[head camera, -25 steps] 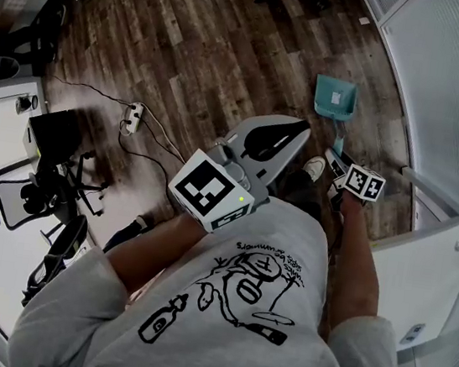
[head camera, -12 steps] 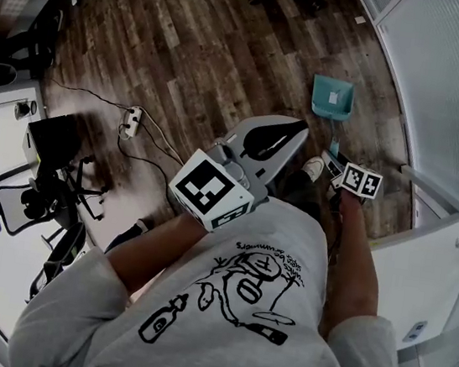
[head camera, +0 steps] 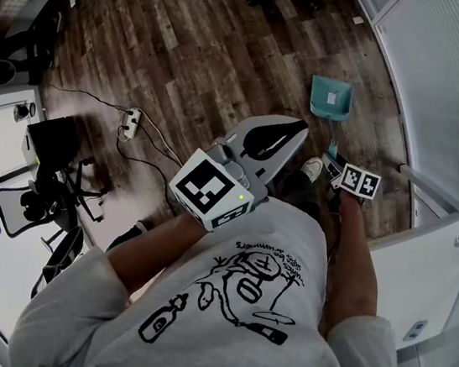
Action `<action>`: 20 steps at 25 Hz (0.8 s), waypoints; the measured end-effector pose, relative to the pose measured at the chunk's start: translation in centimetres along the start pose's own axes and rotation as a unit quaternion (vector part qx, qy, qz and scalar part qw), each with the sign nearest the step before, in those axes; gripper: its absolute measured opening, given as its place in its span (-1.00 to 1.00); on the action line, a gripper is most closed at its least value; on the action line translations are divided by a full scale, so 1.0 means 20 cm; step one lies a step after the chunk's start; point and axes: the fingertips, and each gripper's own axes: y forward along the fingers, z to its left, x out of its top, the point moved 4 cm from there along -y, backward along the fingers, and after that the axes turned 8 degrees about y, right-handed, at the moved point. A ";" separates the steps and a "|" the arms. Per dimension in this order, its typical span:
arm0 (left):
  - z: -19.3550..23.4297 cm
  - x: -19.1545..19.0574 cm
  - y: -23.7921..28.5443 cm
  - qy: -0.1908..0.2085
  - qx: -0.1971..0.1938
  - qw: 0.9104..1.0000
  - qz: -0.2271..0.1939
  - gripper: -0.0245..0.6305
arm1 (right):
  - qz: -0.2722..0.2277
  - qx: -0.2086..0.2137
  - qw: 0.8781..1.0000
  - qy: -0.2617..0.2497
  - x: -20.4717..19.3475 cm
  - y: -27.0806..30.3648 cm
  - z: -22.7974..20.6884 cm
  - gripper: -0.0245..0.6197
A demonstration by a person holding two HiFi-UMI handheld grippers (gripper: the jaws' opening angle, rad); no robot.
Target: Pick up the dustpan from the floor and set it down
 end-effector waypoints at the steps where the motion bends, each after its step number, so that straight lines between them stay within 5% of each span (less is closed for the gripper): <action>1: 0.00 0.00 0.00 0.000 0.000 1.000 -0.001 -0.92 | -0.001 -0.004 1.000 -0.001 0.00 0.00 0.00 -0.32; 11: 0.01 0.02 0.03 0.010 -0.003 1.000 -0.009 -0.92 | -0.038 -0.017 0.999 -0.014 0.12 -0.08 0.02 -0.30; 20: -0.02 0.07 0.04 0.016 -0.009 1.000 -0.016 -0.92 | -0.105 -0.029 0.991 -0.080 0.27 -0.32 0.19 -0.30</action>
